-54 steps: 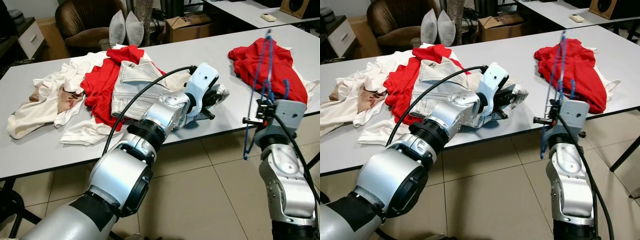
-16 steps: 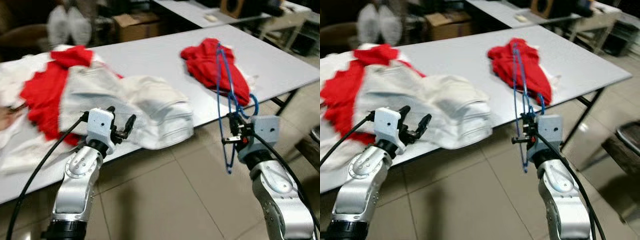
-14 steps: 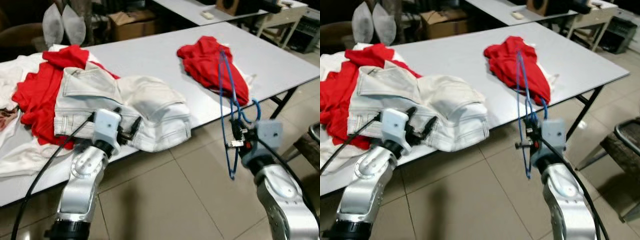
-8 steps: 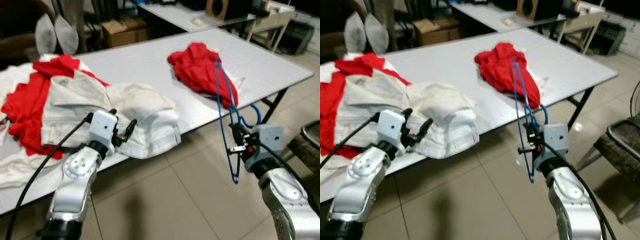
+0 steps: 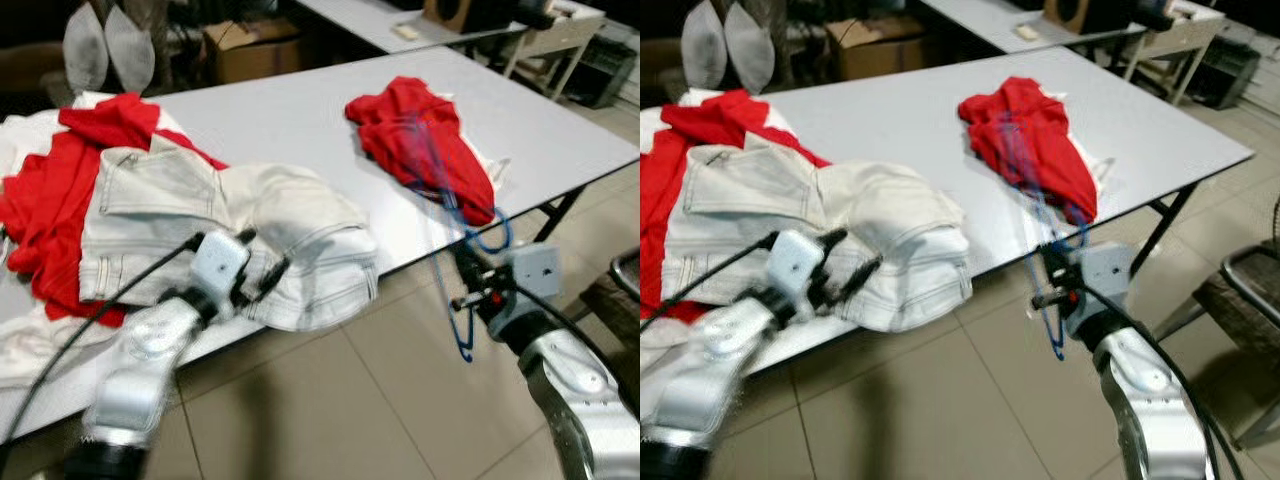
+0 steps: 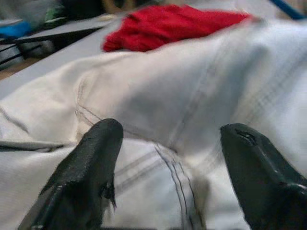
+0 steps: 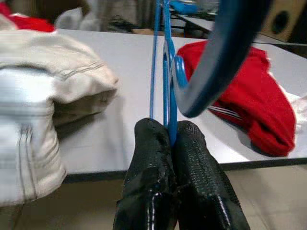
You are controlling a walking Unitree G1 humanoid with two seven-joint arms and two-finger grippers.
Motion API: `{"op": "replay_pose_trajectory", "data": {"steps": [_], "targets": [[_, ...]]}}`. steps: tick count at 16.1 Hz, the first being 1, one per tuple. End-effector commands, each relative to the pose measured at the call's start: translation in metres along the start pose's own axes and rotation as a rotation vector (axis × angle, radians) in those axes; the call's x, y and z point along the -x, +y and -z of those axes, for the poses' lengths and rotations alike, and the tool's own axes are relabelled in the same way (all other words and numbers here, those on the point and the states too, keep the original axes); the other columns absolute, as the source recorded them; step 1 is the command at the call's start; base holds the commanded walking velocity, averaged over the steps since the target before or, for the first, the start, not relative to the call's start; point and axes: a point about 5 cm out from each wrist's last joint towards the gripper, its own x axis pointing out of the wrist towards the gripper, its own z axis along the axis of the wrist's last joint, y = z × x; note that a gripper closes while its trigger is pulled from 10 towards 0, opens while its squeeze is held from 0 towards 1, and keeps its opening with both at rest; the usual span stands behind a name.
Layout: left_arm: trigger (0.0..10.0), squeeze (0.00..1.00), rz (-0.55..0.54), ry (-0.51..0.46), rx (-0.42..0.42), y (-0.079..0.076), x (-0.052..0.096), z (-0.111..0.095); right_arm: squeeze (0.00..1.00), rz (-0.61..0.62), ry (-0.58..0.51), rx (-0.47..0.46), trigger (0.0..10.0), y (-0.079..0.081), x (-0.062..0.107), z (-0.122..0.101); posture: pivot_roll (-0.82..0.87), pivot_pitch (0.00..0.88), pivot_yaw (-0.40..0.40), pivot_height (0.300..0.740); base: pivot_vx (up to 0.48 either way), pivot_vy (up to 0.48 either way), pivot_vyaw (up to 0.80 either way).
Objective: Hang hanger
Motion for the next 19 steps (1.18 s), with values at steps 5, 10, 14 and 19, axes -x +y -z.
{"op": "replay_pose_trajectory", "data": {"steps": [5,10,14,19], "targets": [[10.0,0.55,0.34,0.143,-0.168,-0.017,0.003,0.015,0.0,-0.12,0.058,0.085,10.0,-0.017,0.017,0.006,-0.11,0.011,-0.018,0.74,0.0,0.0,0.0],[10.0,0.0,0.309,0.193,-0.304,-0.021,-0.007,0.026,0.0,0.004,0.03,0.096,10.0,-0.034,0.023,0.008,-0.12,0.013,-0.014,0.74,0.0,0.0,0.0],[10.0,0.0,0.142,0.139,-0.348,-0.024,-0.023,0.033,0.0,0.065,-0.022,0.068,10.0,-0.032,0.024,0.01,-0.14,0.015,-0.01,0.74,0.0,0.0,0.0],[10.0,0.0,-0.025,0.036,-0.459,-0.017,-0.033,0.027,0.0,0.084,-0.044,0.052,10.0,-0.028,0.025,0.012,-0.15,0.012,-0.003,0.74,0.0,0.0,0.0]]}}
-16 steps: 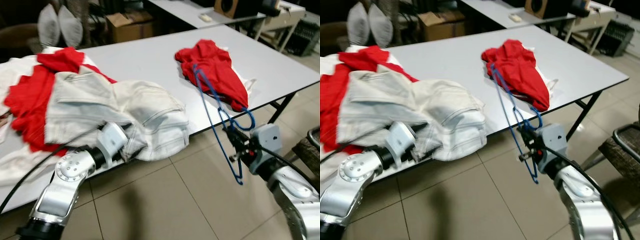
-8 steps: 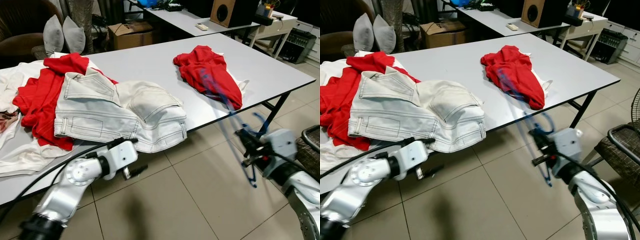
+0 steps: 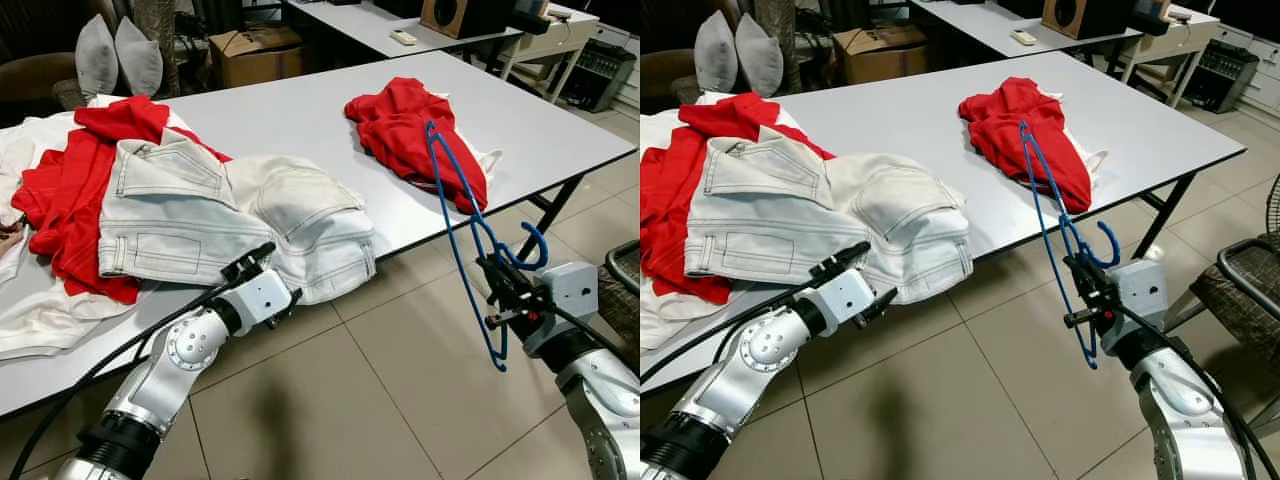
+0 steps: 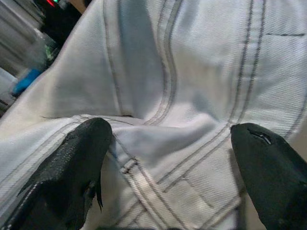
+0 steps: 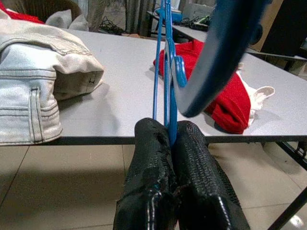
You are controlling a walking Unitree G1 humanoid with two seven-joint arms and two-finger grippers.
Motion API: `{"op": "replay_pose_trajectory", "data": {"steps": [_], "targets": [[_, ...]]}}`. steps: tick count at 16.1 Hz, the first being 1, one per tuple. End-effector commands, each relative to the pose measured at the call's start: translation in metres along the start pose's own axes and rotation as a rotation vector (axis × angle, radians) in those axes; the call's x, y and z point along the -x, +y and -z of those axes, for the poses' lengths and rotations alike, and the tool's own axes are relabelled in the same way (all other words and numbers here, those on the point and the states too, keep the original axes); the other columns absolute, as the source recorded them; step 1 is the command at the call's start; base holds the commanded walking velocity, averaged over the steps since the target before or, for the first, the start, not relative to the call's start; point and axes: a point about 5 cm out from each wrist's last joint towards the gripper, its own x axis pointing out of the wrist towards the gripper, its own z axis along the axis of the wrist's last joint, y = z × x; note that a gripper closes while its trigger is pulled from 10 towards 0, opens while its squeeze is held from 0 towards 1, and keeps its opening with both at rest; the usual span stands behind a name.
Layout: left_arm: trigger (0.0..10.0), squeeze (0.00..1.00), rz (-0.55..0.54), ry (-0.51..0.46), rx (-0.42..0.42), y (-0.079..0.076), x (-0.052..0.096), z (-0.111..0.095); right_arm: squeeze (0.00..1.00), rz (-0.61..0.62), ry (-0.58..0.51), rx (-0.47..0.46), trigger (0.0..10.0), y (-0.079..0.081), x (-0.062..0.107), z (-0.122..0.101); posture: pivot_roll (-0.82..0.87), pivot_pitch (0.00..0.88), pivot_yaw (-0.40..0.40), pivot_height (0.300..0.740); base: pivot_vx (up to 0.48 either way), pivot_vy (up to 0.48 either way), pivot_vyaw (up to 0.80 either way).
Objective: Hang hanger
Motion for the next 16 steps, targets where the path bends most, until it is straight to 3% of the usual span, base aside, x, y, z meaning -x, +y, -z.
{"op": "replay_pose_trajectory", "data": {"steps": [1,6,8,12,14,16], "targets": [[10.0,0.0,-0.049,-0.044,-0.052,0.008,0.001,-0.004,0.0,0.023,-0.017,0.008,10.0,-0.004,0.002,-0.002,-0.15,0.013,-0.003,0.74,0.0,0.0,0.0],[10.0,0.0,-0.14,-0.12,-0.18,0.019,0.018,-0.003,0.0,0.034,-0.03,0.01,10.0,-0.007,0.004,-0.002,-0.14,0.015,-0.011,0.74,0.0,0.0,0.0],[10.0,0.0,-0.057,-0.067,-0.188,0.011,0.019,0.008,0.0,0.028,-0.036,0.004,10.0,-0.006,0.001,-0.001,-0.13,0.014,-0.023,0.74,0.0,0.0,0.0],[10.0,0.0,0.135,0.009,-0.148,-0.019,0.019,0.026,0.0,0.008,-0.049,0.005,10.0,-0.005,-0.005,-0.003,-0.13,0.005,-0.033,0.74,0.0,0.0,0.0],[10.0,0.0,0.156,0.029,-0.172,-0.022,0.017,0.03,0.0,0.005,-0.051,0.009,10.0,-0.006,-0.006,-0.002,-0.13,0.002,-0.032,0.74,0.0,0.0,0.0],[10.0,0.0,0.082,0.071,-0.222,-0.012,0.01,0.033,0.0,0.003,-0.053,0.011,10.0,-0.005,-0.006,-0.002,-0.14,0.0,-0.026,0.74,0.0,0.0,0.0]]}}
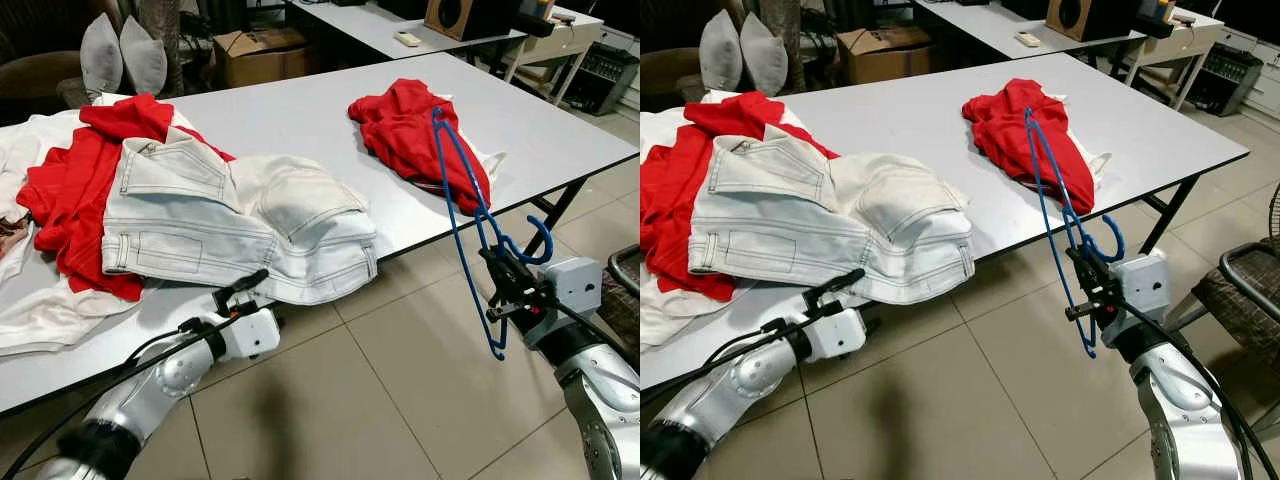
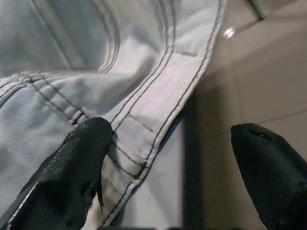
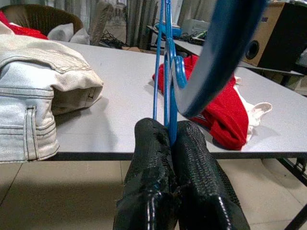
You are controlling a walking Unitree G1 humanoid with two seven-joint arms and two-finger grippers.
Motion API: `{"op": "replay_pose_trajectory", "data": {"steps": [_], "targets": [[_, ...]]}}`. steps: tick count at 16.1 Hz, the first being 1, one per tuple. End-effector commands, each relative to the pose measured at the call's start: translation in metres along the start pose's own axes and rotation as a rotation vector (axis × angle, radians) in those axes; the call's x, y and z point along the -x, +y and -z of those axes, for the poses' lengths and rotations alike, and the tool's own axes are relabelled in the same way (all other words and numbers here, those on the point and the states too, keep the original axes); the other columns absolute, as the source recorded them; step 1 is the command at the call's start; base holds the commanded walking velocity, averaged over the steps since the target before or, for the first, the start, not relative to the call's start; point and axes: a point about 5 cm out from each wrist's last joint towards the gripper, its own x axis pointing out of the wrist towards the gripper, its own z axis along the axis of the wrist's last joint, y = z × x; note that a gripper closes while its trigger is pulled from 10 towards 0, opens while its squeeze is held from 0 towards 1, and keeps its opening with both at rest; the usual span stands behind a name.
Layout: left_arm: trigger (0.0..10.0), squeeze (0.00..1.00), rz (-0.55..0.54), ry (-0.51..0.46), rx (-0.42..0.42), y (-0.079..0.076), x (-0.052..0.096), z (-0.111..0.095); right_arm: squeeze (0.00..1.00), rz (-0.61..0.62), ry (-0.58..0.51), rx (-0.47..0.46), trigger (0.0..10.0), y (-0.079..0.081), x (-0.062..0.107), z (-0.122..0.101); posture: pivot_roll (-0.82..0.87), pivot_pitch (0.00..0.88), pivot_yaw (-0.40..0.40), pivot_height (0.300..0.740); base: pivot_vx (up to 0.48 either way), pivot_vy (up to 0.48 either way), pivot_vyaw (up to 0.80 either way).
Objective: Hang hanger
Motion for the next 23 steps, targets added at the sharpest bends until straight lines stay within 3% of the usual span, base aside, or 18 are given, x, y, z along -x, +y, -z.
{"op": "replay_pose_trajectory", "data": {"steps": [1,5,7,8,9,10,13,15,16,17,20,21,22,23], "targets": [[10.0,0.0,-0.056,0.031,-0.023,0.011,-0.006,0.001,0.0,-0.007,-0.006,0.002,10.0,0.0,0.0,0.0,-0.14,0.0,-0.025,0.74,0.0,0.0,0.0],[9.7,0.0,-0.199,0.018,-0.06,0.031,-0.007,0.0,0.0,-0.002,-0.002,-0.003,10.0,0.003,0.003,0.003,-0.14,0.0,-0.012,0.74,0.0,0.0,0.0],[5.0,0.0,-0.234,-0.03,-0.083,0.036,-0.004,-0.005,0.0,0.001,-0.003,-0.004,10.0,0.002,0.004,0.004,-0.14,0.0,-0.01,0.74,0.0,0.0,0.0],[3.9,0.0,-0.238,-0.046,-0.088,0.036,-0.003,-0.007,0.0,0.002,-0.003,-0.004,10.0,0.002,0.004,0.004,-0.13,0.0,-0.009,0.74,0.0,0.0,0.0],[1.9,0.0,-0.234,-0.072,-0.09,0.033,-0.002,-0.009,0.0,0.005,-0.002,-0.006,10.0,0.003,0.005,0.006,-0.13,0.0,-0.008,0.74,0.0,0.0,0.0],[1.2,0.0,-0.223,-0.093,-0.086,0.03,-0.001,-0.009,0.0,0.004,-0.002,-0.006,10.0,0.003,0.005,0.006,-0.13,0.0,-0.008,0.74,0.0,0.0,0.0],[1.7,0.0,-0.151,-0.19,-0.059,0.02,0.002,-0.018,0.0,0.004,-0.002,-0.006,10.0,0.003,0.005,0.006,-0.13,0.001,-0.007,0.74,0.0,0.0,0.0],[3.4,0.0,-0.108,-0.195,-0.047,0.014,0.001,-0.018,0.0,0.004,0.001,-0.005,10.0,0.003,0.006,0.007,-0.13,0.004,-0.009,0.74,0.0,0.0,0.0],[6.4,0.0,-0.097,-0.19,-0.041,0.012,0.0,-0.017,0.0,0.001,0.004,-0.003,10.0,0.003,0.006,0.008,-0.13,0.003,-0.01,0.74,0.0,0.0,0.0],[7.8,0.0,-0.101,-0.18,-0.036,0.013,0.0,-0.016,0.0,-0.002,0.004,-0.002,10.0,0.004,0.005,0.008,-0.13,0.004,-0.012,0.74,0.0,0.0,0.0],[7.7,0.0,-0.134,-0.148,-0.037,0.019,-0.002,-0.012,0.0,-0.004,0.003,0.0,10.0,0.003,0.004,0.007,-0.13,0.006,-0.015,0.74,0.0,0.0,0.0],[4.2,0.0,-0.135,-0.149,-0.034,0.02,-0.002,-0.012,0.0,-0.006,0.002,0.0,10.0,0.004,0.004,0.007,-0.13,0.006,-0.017,0.74,0.0,0.0,0.0],[3.6,0.0,-0.135,-0.147,-0.035,0.021,-0.003,-0.012,0.0,-0.007,0.002,0.0,10.0,0.003,0.003,0.007,-0.13,0.006,-0.018,0.74,0.0,0.0,0.0],[1.3,0.0,-0.14,-0.141,-0.032,0.022,-0.003,-0.011,0.0,-0.008,0.002,0.001,10.0,0.003,0.003,0.007,-0.13,0.006,-0.018,0.74,0.0,0.0,0.0]]}}
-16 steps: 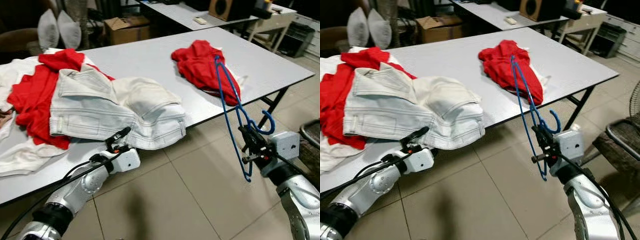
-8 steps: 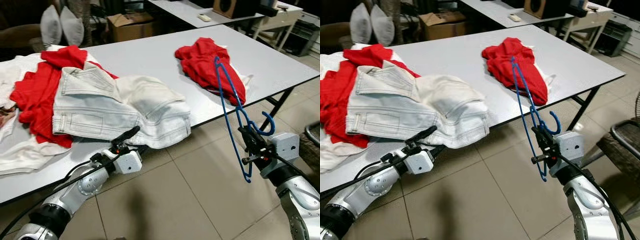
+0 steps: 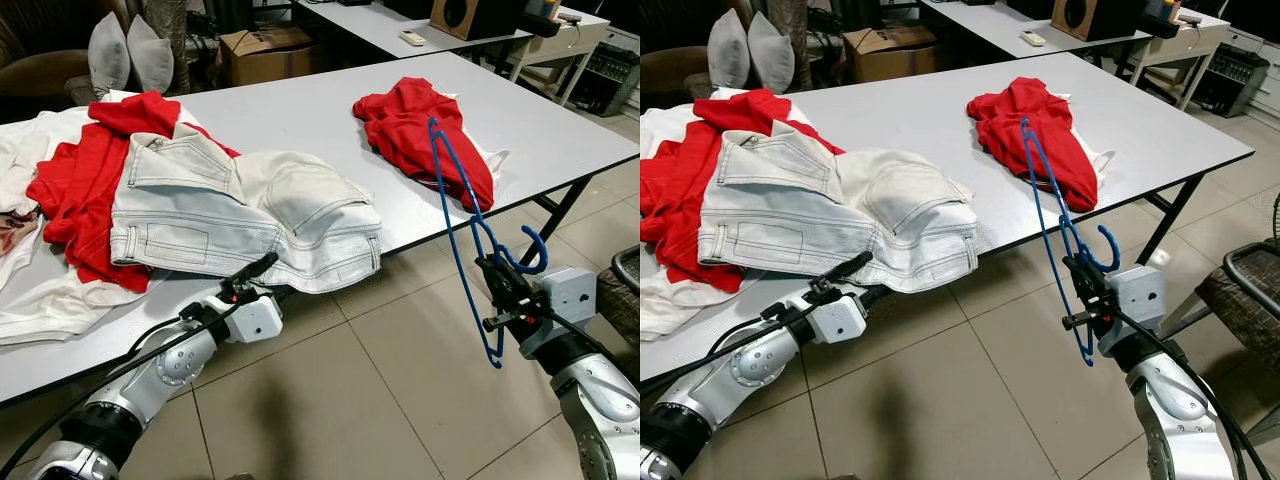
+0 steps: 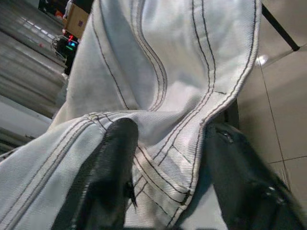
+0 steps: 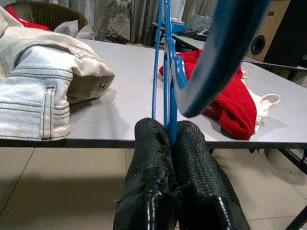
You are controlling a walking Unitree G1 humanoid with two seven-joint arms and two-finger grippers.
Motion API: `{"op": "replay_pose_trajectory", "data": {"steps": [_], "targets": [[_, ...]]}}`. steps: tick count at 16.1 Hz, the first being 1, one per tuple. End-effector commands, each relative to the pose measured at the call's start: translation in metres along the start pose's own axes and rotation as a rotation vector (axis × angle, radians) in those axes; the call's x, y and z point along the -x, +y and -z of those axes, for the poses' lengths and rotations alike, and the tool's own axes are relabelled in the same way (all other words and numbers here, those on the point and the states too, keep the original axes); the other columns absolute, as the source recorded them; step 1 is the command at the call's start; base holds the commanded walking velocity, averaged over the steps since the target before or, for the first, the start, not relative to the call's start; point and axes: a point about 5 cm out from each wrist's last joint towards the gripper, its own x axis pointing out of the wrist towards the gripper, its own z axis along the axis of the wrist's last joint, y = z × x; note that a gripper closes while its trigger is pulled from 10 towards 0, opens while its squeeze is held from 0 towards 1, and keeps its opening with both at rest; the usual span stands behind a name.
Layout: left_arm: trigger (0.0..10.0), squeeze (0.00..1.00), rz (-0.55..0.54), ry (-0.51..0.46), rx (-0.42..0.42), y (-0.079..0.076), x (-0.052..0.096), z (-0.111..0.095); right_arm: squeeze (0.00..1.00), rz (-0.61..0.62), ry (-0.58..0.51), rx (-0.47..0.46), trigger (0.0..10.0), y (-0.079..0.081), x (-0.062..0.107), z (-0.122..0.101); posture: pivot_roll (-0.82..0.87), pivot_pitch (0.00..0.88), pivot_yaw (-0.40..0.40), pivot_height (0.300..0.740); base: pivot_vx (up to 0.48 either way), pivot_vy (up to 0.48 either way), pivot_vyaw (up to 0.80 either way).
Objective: Hang hanger
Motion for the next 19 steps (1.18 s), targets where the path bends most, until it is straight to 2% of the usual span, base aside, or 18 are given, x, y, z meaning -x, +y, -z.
{"op": "replay_pose_trajectory", "data": {"steps": [1,2,4,7,12,16,17,18,19], "targets": [[1.3,0.0,-0.023,0.012,0.001,0.006,-0.002,0.002,0.0,-0.004,-0.014,0.009,10.0,-0.002,-0.002,-0.002,-0.13,0.006,-0.018,0.74,0.0,0.0,0.0],[0.0,0.0,-0.018,0.017,0.0,0.006,-0.003,0.002,0.0,-0.003,-0.015,0.01,10.0,-0.002,-0.002,-0.002,-0.13,0.007,-0.02,0.74,0.0,0.0,0.0],[0.0,0.0,0.022,0.015,0.002,-0.001,-0.005,0.002,0.0,-0.004,-0.015,0.012,10.0,-0.002,-0.003,-0.002,-0.13,0.008,-0.02,0.74,0.0,0.0,0.0],[10.0,0.0,0.047,0.022,0.003,-0.007,-0.005,0.002,0.0,-0.003,-0.014,0.013,10.0,-0.003,-0.003,-0.002,-0.13,0.01,-0.022,0.74,0.0,0.0,0.0],[10.0,0.0,0.081,0.013,-0.024,-0.013,-0.01,-0.002,0.0,-0.006,-0.014,0.013,10.0,-0.003,-0.003,-0.002,-0.13,0.016,-0.021,0.74,0.0,0.0,0.0],[10.0,0.0,0.063,0.029,-0.014,-0.012,-0.013,0.0,0.0,0.0,-0.013,0.012,10.0,-0.003,-0.002,-0.001,-0.13,0.018,-0.015,0.74,0.0,0.0,0.0],[4.9,0.0,0.059,0.031,-0.01,-0.009,-0.014,0.0,0.0,0.003,-0.013,0.012,10.0,-0.003,-0.002,-0.001,-0.14,0.018,-0.011,0.74,0.0,0.0,0.0],[2.2,0.0,0.057,0.029,-0.008,-0.008,-0.015,-0.001,0.0,0.005,-0.013,0.011,10.0,-0.003,-0.001,-0.001,-0.14,0.019,-0.007,0.74,0.0,0.0,0.0],[0.0,0.0,0.056,0.027,-0.004,-0.007,-0.015,-0.002,0.0,0.008,-0.013,0.011,10.0,-0.003,-0.001,-0.001,-0.14,0.02,-0.006,0.74,0.0,0.0,0.0]]}}
